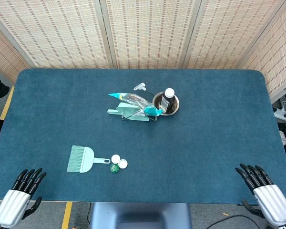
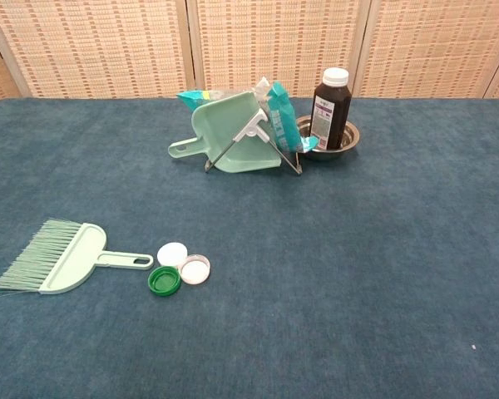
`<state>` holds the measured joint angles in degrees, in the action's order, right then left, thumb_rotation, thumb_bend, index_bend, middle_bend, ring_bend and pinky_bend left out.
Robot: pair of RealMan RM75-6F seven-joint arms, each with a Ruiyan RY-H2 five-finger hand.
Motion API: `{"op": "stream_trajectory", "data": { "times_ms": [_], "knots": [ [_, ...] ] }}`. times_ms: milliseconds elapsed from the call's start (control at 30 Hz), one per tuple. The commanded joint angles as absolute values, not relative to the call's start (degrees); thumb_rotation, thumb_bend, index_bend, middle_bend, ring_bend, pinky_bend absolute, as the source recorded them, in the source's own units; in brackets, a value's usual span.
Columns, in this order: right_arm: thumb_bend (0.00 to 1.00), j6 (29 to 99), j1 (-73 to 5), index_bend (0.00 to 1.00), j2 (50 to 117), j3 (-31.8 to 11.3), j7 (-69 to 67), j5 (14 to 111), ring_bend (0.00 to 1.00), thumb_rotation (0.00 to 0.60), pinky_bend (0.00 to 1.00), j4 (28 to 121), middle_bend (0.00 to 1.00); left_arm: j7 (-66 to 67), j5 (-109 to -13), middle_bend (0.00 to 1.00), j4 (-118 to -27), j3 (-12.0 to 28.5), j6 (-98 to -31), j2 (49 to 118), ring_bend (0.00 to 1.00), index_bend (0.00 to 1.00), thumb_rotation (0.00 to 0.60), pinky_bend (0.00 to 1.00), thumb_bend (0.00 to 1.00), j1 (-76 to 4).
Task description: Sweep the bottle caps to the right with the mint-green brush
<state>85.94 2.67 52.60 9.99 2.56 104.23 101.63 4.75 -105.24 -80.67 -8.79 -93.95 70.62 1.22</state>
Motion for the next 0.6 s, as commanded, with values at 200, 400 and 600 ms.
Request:
{"op": "stream_trajectory", "data": {
  "times_ms": [200, 400, 600],
  "knots": [
    [0.21, 85.78, 2.7, 0.0, 52.7, 9.92, 2.78, 103.87, 0.0, 0.6, 0.0, 101.6, 0.0, 5.62, -106.17, 0.0, -80.96, -8.9, -92.45, 71.49, 0.0, 0.0, 0.6, 0.03, 0.41, 0.19],
    [0.21, 85.86, 2.8, 0.0, 53.49, 9.2, 3.92, 102.83, 0.0, 0.6, 0.0, 101.56, 0.0, 9.51, -107.95, 0.0, -79.59, -7.45, -91.52, 75.32, 0.14, 0.0, 0.6, 0.3, 0.41, -1.45],
    [0.21, 86.88, 3.24, 0.0, 54.46, 8.31, 5.47, 102.08, 0.0, 0.6, 0.0, 101.64, 0.0, 15.82, -106.8, 0.12, -82.02, -4.38, -85.93, 78.64, 0.49, 0.08, 0.6, 0.63, 0.41, -5.34]
  ]
}}
